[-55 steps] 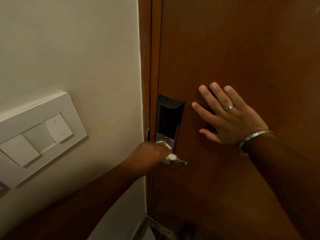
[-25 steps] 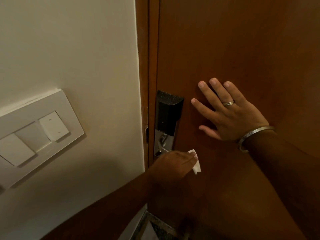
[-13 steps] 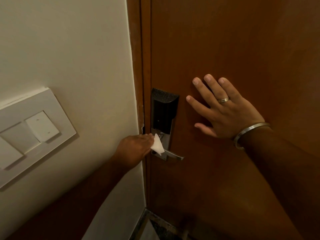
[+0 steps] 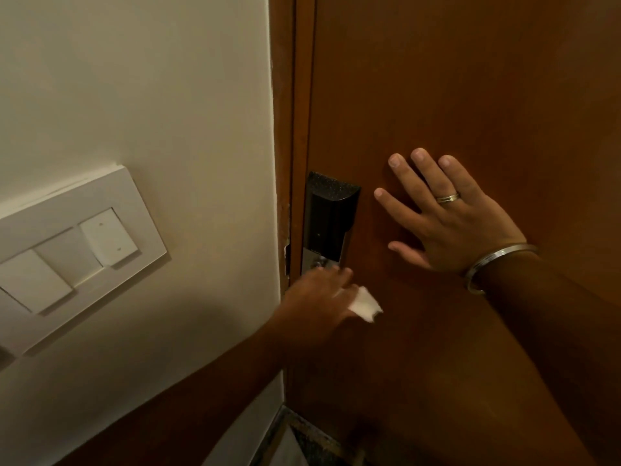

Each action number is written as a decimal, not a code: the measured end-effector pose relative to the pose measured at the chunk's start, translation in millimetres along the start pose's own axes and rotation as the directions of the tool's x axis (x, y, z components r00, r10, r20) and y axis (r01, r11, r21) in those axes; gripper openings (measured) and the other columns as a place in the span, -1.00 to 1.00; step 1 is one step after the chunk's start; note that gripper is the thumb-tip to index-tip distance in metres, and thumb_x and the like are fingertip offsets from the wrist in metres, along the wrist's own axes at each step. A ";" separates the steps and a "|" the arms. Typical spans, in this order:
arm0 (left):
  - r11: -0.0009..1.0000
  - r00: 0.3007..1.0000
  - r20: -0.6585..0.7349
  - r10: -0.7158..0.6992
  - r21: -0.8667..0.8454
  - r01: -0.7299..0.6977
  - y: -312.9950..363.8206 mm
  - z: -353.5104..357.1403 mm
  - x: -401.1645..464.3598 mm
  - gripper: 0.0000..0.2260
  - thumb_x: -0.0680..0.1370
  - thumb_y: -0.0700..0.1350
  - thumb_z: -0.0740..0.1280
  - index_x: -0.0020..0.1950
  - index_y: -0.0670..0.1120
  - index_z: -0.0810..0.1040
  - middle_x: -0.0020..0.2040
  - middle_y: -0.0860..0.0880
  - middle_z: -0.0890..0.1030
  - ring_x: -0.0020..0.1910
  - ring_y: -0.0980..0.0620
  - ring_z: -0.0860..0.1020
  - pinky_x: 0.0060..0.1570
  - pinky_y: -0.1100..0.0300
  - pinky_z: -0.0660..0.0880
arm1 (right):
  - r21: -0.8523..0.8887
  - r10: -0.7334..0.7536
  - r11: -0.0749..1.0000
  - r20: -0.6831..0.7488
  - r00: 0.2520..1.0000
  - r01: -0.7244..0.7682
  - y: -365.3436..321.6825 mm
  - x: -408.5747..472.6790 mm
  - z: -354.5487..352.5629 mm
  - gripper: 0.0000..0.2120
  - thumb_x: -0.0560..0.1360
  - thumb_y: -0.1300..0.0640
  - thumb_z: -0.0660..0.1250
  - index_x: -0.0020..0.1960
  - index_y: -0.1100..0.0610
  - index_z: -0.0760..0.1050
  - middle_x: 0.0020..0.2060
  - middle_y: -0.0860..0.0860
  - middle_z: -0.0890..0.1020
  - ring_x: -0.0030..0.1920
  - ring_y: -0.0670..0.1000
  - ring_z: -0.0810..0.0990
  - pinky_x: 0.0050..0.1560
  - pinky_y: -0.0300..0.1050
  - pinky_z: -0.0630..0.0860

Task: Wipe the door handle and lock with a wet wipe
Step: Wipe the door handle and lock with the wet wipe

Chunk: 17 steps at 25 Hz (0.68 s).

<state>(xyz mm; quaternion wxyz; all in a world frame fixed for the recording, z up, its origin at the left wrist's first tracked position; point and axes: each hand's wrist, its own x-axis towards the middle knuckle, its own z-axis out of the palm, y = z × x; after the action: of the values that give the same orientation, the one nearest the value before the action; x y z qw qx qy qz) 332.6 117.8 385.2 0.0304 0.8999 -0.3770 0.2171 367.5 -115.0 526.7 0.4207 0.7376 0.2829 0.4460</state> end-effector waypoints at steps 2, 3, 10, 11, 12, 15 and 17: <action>0.995 0.995 -0.022 -0.099 0.013 0.099 -28.2 -4.6 -8.0 -0.52 0.50 0.05 0.38 0.35 -0.10 0.39 0.31 -0.21 0.47 0.26 -0.20 0.43 0.23 -0.16 0.38 | -0.005 -0.001 1.000 0.001 1.000 0.001 -0.5 -0.5 1.4 -0.21 0.55 -0.36 -0.04 0.61 0.12 0.15 0.58 0.32 0.09 0.56 0.36 0.05 0.55 0.25 -0.11; 0.992 0.992 -0.025 -0.128 0.010 0.128 -39.8 -7.2 -11.8 -0.53 0.51 0.08 0.35 0.35 -0.09 0.39 0.27 -0.20 0.48 0.22 -0.18 0.45 0.19 -0.14 0.41 | -0.002 -0.001 1.000 0.004 1.000 0.001 0.6 -1.2 1.6 -0.21 0.55 -0.36 -0.05 0.61 0.12 0.13 0.58 0.32 0.07 0.57 0.36 0.04 0.56 0.25 -0.11; 0.966 0.986 -0.101 -0.131 -0.235 0.104 -48.5 -21.7 -22.0 -0.67 0.39 -0.23 0.53 0.11 -0.25 0.59 0.02 -0.26 0.64 -0.04 -0.20 0.61 -0.06 0.00 0.55 | 0.003 -0.006 1.000 0.004 1.000 0.006 1.7 -0.3 1.1 -0.20 0.55 -0.36 -0.06 0.61 0.13 0.12 0.58 0.33 0.07 0.57 0.36 0.03 0.55 0.25 -0.11; 0.955 0.986 -0.093 -0.140 -0.274 0.110 -42.0 -18.7 -26.0 -0.66 0.37 -0.31 0.53 0.11 -0.28 0.59 0.05 -0.28 0.64 -0.01 -0.21 0.63 -0.01 -0.07 0.55 | 0.004 -0.005 1.000 0.002 1.000 0.005 1.1 -0.4 0.9 -0.21 0.55 -0.36 -0.06 0.61 0.13 0.13 0.58 0.33 0.08 0.57 0.36 0.03 0.55 0.25 -0.11; 0.939 0.981 -0.081 -0.178 -0.311 0.144 -35.1 -15.2 -28.6 -0.65 0.39 -0.34 0.50 0.15 -0.29 0.58 0.12 -0.29 0.62 0.04 -0.22 0.62 0.05 -0.11 0.53 | 0.003 -0.004 1.000 0.001 1.000 0.004 0.7 -0.8 0.9 -0.21 0.55 -0.36 -0.06 0.61 0.13 0.14 0.58 0.33 0.08 0.57 0.36 0.04 0.56 0.25 -0.10; 0.862 0.940 -0.082 -0.332 -0.432 0.267 -32.0 -4.5 -27.4 -0.64 0.57 -0.23 0.32 0.37 -0.18 0.42 0.39 -0.20 0.42 0.26 -0.12 0.47 0.25 0.09 0.33 | 0.002 -0.003 1.000 0.004 1.000 0.003 0.5 -0.5 1.2 -0.21 0.55 -0.36 -0.06 0.60 0.12 0.14 0.58 0.32 0.07 0.56 0.36 0.04 0.55 0.25 -0.11; 0.848 0.946 -0.041 -0.322 -0.456 0.269 -40.1 -1.0 -27.5 -0.63 0.62 -0.16 0.25 0.43 -0.12 0.34 0.44 -0.16 0.35 0.31 -0.06 0.41 0.31 0.10 0.29 | 0.005 -0.003 1.000 0.011 1.000 0.003 -0.4 0.6 0.6 -0.20 0.55 -0.37 -0.05 0.60 0.12 0.14 0.58 0.32 0.06 0.57 0.36 0.04 0.56 0.25 -0.11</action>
<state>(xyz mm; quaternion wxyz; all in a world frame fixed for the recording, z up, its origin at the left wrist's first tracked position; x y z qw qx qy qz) 342.9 165.0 379.1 0.2900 0.9021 -0.2709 0.1695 368.3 -114.5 526.5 0.4210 0.7406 0.2828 0.4407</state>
